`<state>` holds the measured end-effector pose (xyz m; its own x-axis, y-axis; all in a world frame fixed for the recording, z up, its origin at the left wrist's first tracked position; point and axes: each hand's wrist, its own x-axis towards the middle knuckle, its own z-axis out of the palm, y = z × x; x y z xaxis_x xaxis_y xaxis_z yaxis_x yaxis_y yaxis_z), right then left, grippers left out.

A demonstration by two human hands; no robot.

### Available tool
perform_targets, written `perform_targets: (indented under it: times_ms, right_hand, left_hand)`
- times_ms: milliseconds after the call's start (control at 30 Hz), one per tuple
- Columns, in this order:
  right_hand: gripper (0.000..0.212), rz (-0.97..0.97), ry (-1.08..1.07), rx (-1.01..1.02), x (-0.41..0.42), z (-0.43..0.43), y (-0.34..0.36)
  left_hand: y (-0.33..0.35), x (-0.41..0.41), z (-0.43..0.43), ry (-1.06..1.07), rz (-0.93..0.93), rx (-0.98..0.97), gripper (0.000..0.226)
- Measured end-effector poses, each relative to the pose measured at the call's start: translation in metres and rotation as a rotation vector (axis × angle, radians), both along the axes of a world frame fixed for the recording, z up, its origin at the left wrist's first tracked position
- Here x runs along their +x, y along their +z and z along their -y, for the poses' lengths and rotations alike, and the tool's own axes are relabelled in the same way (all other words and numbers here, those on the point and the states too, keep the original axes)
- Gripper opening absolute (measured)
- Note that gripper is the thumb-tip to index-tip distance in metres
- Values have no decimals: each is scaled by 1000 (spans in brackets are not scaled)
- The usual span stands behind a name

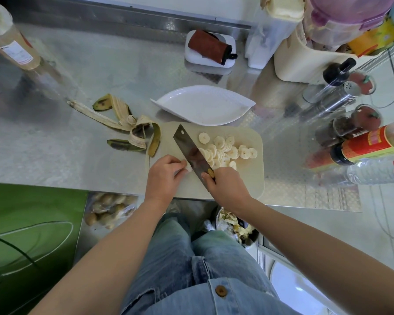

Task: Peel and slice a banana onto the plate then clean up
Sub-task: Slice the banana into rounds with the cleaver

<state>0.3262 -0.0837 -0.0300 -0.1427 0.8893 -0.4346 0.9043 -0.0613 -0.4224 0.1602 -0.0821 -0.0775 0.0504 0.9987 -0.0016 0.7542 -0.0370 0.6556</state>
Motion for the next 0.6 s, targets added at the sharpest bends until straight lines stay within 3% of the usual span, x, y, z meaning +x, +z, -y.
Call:
perform_targets:
  times_ms: [600]
  right_hand:
    - [49, 23, 39, 11, 1, 0, 8]
  left_hand:
    - [-1, 1, 1, 23, -35, -10, 19]
